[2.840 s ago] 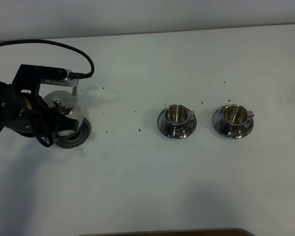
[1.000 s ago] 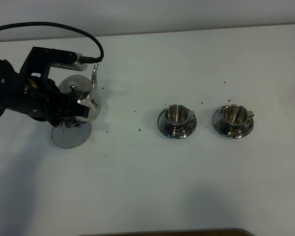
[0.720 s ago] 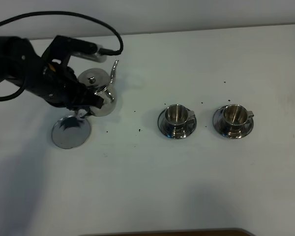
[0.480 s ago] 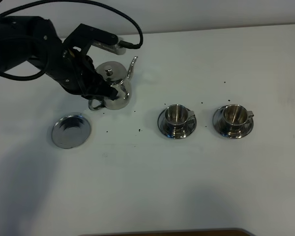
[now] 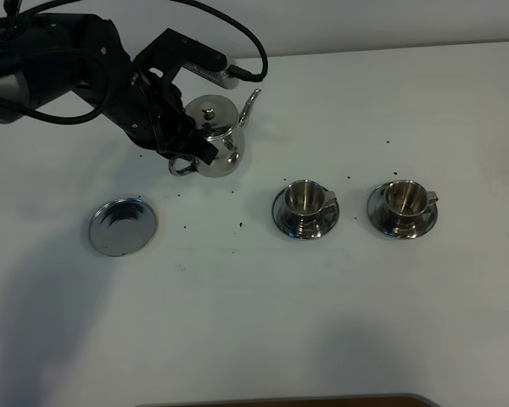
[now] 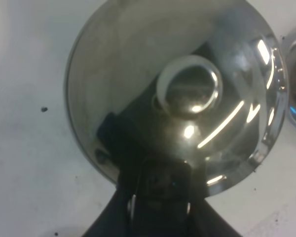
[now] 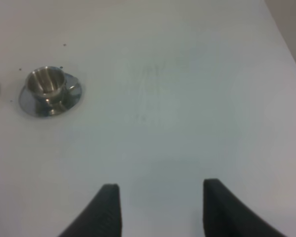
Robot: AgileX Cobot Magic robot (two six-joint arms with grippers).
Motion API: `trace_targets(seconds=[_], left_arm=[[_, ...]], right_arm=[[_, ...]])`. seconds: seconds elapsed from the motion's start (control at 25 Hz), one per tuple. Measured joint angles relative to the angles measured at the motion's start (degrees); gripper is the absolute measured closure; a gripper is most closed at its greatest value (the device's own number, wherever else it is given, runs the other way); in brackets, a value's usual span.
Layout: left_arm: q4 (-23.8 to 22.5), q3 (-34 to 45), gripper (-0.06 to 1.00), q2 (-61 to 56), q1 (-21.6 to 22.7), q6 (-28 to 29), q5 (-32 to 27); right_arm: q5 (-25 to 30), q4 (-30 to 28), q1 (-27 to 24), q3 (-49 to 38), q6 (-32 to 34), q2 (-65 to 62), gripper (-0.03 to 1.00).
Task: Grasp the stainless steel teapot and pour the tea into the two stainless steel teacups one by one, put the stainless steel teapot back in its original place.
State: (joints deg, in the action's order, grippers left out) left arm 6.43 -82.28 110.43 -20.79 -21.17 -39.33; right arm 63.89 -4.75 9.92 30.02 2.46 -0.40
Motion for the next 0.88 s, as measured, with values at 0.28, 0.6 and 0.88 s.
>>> trace_targets(seconds=[0.28, 0.6, 0.88], left_arm=[[-0.1, 0.0, 0.67, 0.0, -0.4, -0.7, -0.3], [-0.1, 0.0, 0.67, 0.0, -1.0, -2.5, 0.2], [-0.2, -3.4, 0.67, 1.3, -2.1, -3.3, 0.6]], right_arm=[[0.0, 0.0, 0.0, 0.0, 0.0, 0.0, 0.58], [0.0, 0.0, 0.0, 0.0, 0.0, 0.0, 0.58], [0.0, 0.0, 0.0, 0.0, 0.0, 0.0, 0.58]])
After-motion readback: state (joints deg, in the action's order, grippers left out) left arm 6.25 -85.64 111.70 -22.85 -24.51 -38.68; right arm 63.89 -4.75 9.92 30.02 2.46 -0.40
